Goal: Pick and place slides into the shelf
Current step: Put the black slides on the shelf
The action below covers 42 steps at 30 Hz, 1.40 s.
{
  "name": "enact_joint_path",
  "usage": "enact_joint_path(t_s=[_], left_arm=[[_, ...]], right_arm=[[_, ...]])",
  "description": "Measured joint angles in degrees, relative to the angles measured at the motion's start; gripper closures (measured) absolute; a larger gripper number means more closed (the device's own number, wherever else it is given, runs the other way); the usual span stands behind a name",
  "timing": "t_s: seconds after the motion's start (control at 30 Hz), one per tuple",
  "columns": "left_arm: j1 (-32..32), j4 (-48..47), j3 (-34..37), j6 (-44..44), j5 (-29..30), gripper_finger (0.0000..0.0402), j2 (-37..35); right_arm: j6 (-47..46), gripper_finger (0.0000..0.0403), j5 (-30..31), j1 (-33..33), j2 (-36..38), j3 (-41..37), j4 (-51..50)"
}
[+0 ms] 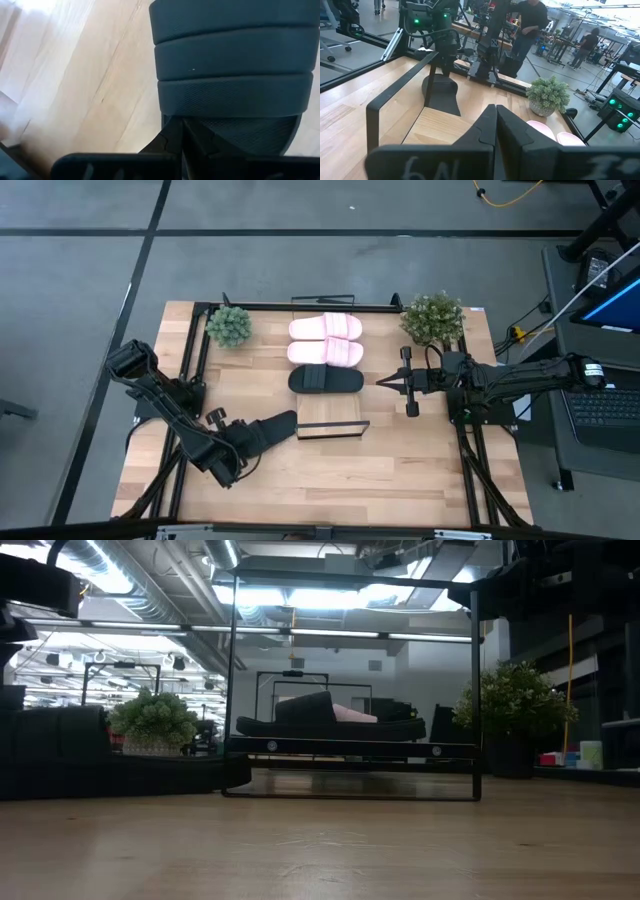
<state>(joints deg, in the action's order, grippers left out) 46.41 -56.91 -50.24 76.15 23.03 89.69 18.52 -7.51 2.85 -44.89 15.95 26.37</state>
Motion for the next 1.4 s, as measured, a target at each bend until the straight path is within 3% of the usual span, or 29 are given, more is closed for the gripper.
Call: enact_joint_path(t_s=[0.93, 1.17, 1.4], left_arm=[[0.5, 4.1, 0.0, 3.1, -0.2, 0.0401, 0.0], [0.4, 3.9, 0.0, 2.9, -5.8, 0.0401, 0.0], [0.4, 4.0, 0.0, 4.1, -5.8, 0.0401, 0.0]], right_arm=[[0.0, 0.0389, 0.0, 0.0, 0.0, 0.0, 0.0], [0.0, 0.0389, 0.0, 0.0, 0.0, 0.0, 0.0], [-0.2, 0.0389, 0.0, 0.0, 0.0, 0.0, 0.0]])
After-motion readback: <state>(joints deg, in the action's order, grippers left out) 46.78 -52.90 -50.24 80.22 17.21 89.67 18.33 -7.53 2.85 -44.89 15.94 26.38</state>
